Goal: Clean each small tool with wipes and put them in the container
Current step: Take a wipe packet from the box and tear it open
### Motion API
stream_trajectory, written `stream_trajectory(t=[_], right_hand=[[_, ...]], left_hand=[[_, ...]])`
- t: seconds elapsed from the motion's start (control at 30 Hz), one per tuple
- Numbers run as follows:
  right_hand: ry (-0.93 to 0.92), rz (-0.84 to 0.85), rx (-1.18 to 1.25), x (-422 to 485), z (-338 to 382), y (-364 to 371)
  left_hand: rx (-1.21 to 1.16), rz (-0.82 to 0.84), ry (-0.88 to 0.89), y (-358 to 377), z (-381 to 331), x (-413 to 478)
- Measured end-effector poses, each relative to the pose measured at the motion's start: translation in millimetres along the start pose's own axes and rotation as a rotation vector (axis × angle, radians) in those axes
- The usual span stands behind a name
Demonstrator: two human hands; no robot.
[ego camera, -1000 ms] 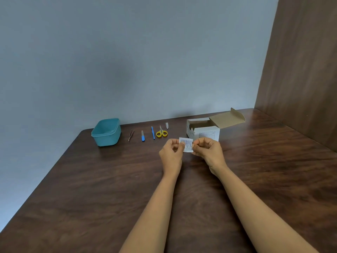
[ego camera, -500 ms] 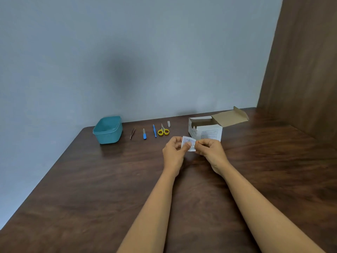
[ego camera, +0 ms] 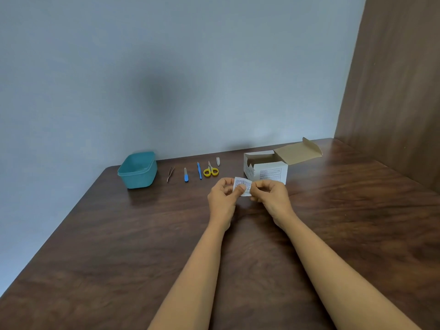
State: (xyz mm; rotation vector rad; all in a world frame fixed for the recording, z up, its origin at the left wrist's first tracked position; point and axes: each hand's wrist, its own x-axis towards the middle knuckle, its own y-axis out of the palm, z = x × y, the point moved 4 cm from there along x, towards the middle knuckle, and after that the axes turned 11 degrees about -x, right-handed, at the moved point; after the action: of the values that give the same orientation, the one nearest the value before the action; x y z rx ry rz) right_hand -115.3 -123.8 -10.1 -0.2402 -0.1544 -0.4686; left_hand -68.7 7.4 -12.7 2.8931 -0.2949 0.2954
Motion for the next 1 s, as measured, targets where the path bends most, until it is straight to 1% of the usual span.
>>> stream_trajectory(t=[0.1,0.27,0.43,0.53,0.67,0.77,1.0], right_hand=[[0.030,0.010,0.034,0.7,-1.7,-1.1],[0.028,0.060,-0.031,-0.5,0.8,-0.9],[0.026,0.022,-0.079,1.1,0.2,0.0],[0.023,0.019,-0.016,0.6,0.0,1.2],[0.063,0.007,0.136,0.6,0.2,-0.2],[0.086,0.000,0.190,1.3,-0.4,-0.8],[0.096,-0.007,0.148,0.5,1.3,-3.9]], left_hand=[[0.014,0.015,-0.009,0.4,0.1,-0.2],[0.011,0.060,0.000,1.0,-0.6,-0.2],[-0.008,0.088,-0.027,2.1,1.1,1.4],[-0.050,0.080,-0.047,1.5,2.7,2.9],[-0.078,0.001,-0.051,-0.5,4.1,3.7],[-0.081,-0.034,-0.061,-1.9,3.3,3.9],[-0.098,0.045,-0.081,0.4,3.7,3.5]])
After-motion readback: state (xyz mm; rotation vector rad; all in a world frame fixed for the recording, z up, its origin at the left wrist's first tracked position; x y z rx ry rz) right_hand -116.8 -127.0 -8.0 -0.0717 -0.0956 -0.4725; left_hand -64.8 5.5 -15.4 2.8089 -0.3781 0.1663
